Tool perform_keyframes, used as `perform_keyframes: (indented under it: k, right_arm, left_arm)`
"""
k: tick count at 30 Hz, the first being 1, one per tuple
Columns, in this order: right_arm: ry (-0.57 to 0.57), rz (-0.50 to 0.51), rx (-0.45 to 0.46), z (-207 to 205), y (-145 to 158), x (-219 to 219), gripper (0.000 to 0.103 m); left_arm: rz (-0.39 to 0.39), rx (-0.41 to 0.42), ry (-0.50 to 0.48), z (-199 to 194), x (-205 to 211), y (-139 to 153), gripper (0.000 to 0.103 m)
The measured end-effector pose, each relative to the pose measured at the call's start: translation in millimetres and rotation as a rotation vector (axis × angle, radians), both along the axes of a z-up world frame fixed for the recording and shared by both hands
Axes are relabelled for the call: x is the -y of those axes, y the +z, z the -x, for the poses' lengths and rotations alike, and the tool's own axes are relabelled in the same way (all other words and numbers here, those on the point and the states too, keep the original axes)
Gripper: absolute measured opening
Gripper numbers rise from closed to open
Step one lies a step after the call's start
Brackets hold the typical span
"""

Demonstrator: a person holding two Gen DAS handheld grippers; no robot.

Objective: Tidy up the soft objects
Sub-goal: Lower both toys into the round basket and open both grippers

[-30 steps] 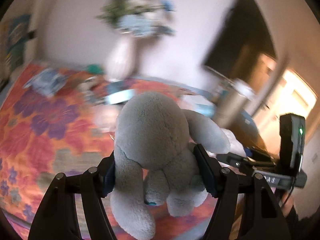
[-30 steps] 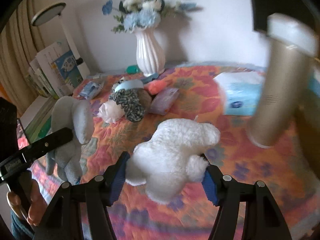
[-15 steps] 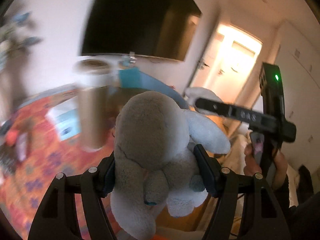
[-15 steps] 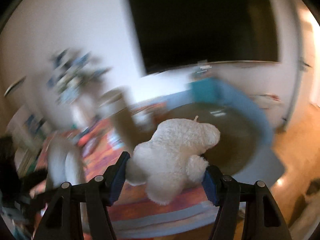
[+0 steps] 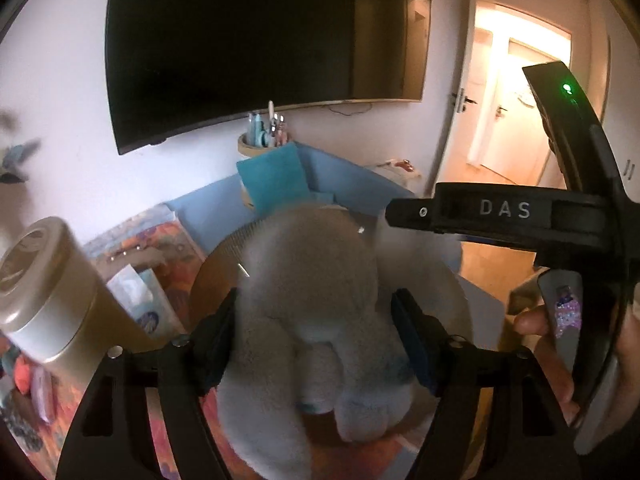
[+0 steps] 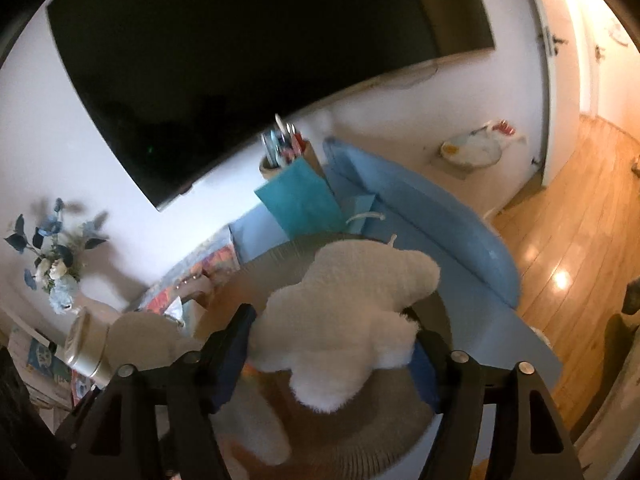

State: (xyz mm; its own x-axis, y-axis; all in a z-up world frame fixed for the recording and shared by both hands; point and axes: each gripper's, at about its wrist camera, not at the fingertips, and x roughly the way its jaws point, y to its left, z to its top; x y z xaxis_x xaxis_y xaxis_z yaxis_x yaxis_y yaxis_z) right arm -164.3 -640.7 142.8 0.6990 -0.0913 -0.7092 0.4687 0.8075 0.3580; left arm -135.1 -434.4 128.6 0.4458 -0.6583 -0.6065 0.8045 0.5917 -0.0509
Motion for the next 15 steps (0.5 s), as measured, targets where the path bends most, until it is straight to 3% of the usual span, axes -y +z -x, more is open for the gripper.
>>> perform_keyframes:
  k: [2,4,12,15]
  right_arm:
    - [0.005,0.004,-0.024,-6,-3,5,0.072]
    - [0.002,0.012,-0.017,-2,-1,7,0.072]
    - [0.030,0.037,0.089,33,28,-15,0.077]
    - [0.062,0.071,0.167,55,47,-44,0.088]
  left_arm:
    - [-0.011,0.003,-0.015,0,2,-1,0.086]
    - [-0.005,0.026,-0.022,12,1,2,0.091]
    - [0.076,0.069,-0.049,54,-43,31,0.091]
    - [0.104,0.108,-0.007,66,-86,45,0.091]
